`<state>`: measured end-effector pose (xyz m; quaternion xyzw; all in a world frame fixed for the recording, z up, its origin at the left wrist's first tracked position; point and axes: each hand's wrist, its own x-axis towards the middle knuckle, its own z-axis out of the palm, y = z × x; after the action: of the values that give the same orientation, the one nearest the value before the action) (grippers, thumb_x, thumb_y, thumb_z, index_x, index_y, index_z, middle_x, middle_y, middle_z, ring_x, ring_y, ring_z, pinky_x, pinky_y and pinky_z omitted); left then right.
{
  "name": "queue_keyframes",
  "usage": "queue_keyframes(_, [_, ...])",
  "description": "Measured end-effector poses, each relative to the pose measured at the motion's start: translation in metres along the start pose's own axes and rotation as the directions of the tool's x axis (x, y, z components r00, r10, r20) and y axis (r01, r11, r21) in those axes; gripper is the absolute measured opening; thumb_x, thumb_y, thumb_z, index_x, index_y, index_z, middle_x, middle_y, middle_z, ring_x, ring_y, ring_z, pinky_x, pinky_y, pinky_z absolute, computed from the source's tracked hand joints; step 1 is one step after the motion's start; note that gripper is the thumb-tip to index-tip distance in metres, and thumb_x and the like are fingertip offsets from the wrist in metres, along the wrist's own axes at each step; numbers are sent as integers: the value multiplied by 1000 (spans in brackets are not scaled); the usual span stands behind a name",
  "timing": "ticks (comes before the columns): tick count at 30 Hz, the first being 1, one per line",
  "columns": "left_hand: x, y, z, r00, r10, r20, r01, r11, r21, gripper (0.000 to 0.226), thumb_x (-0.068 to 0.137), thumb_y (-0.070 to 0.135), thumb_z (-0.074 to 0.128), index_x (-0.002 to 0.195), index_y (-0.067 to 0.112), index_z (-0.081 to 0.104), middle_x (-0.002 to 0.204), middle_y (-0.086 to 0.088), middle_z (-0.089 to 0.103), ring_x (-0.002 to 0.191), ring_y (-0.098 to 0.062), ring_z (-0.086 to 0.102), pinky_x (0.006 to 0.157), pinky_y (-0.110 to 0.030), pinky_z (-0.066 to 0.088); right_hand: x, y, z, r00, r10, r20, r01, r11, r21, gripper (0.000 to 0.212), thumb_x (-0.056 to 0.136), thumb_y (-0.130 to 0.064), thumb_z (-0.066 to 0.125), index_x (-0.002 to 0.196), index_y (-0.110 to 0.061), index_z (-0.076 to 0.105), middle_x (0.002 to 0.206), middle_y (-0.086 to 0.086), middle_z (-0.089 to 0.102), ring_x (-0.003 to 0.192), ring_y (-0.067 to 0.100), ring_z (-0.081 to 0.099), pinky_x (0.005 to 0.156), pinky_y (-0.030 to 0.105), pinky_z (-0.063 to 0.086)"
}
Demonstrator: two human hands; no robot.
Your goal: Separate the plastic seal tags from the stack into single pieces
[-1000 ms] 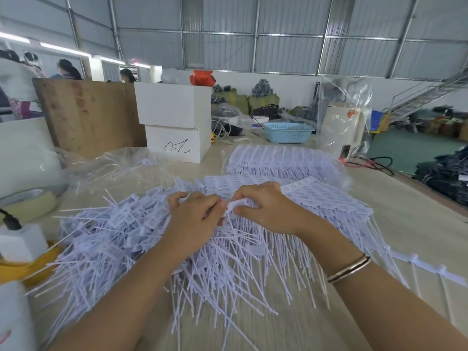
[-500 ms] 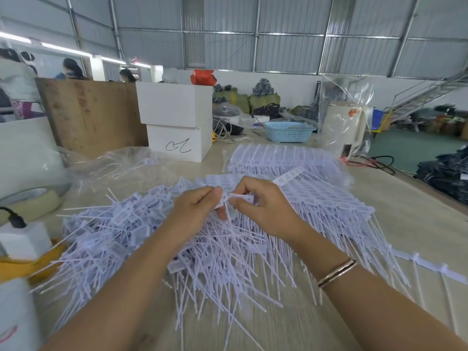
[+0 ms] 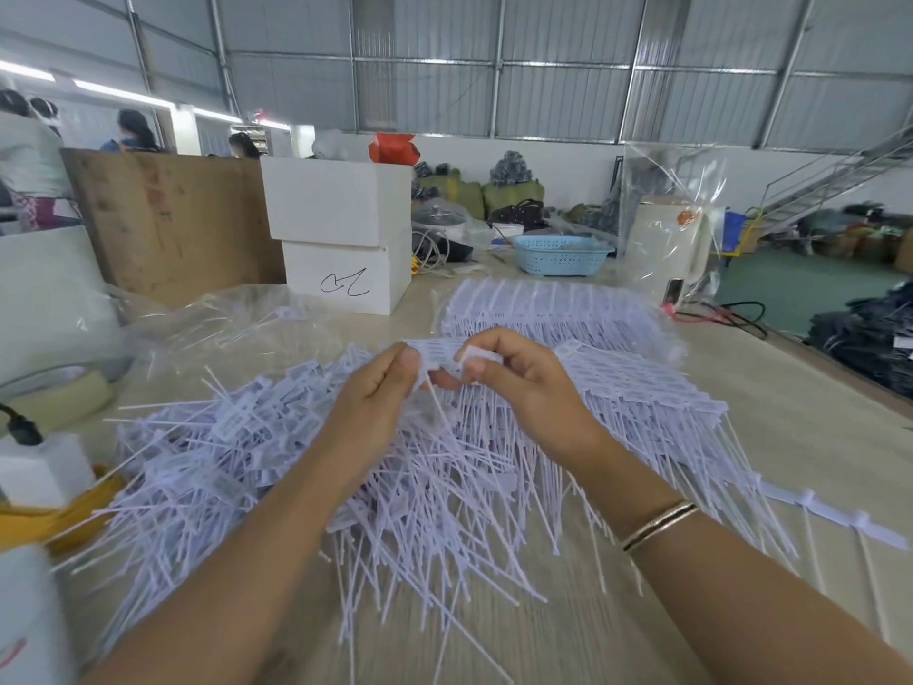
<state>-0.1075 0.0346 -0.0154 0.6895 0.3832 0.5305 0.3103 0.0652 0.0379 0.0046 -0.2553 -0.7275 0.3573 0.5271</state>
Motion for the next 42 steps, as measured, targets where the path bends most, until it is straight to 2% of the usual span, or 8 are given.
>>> queue_keyframes(4, [7,-6,-15,967,163,-194,-95,944,316,40,99,38,41,73,15,62,57,4,56,57,-1,45,72,-29,31,1,1,-6,999,32,-40,-38,989,-140,12,90,-5,58,91,-15,64,86,-3,61,76,2,55,71,11,42])
queue_keyframes(7, [7,-11,-22,899,336,-282,24,606,795,42,94,40,54,61,14,54,53,7,46,67,-19,51,78,-36,20,0,6,0,1000,-13,16,18,944,-331,22,89,-5,61,105,-20,63,90,-5,50,75,8,47,70,17,38])
queue_keyframes(10, [5,-12,-26,905,312,-289,116,474,873,39,84,49,61,67,14,58,60,2,55,75,-27,55,80,-38,20,-2,10,2,999,-9,43,25,922,-385,30,92,-4,57,112,-26,55,92,-5,42,76,7,42,72,17,37])
queue_keyframes(14, [4,-8,-16,909,351,-224,4,532,847,35,89,49,55,99,16,62,94,-1,63,91,-26,55,81,-35,21,-5,9,4,996,87,-6,-86,964,-251,39,81,-7,34,107,-34,47,93,-9,39,81,9,38,78,23,35])
queue_keyframes(18, [-4,6,14,953,296,-59,-185,727,661,41,90,56,27,72,32,56,69,15,54,81,-9,47,76,-29,14,-4,8,6,996,88,27,-77,956,-282,50,77,0,33,110,-37,42,98,-8,39,83,12,38,80,27,38])
queue_keyframes(22, [-5,-3,21,963,262,-54,-186,800,570,21,92,40,49,73,31,53,65,14,52,75,-3,47,77,-31,17,-3,7,6,994,84,70,-49,912,-407,53,82,14,42,111,-30,46,102,-11,42,90,14,42,90,31,33])
queue_keyframes(28, [-4,-10,15,962,258,-87,-160,796,584,24,98,34,43,80,22,53,52,8,54,55,-4,51,86,-33,24,2,0,-10,979,172,113,-27,650,-759,13,95,-23,52,105,-28,59,98,-19,51,107,1,39,100,29,7])
queue_keyframes(42, [-2,-4,15,997,19,-79,11,935,355,38,95,35,53,60,21,53,50,3,57,48,-4,51,89,-46,38,1,-4,-14,986,95,135,16,759,-650,5,86,-24,67,87,-21,64,84,-15,51,82,9,47,90,46,25])
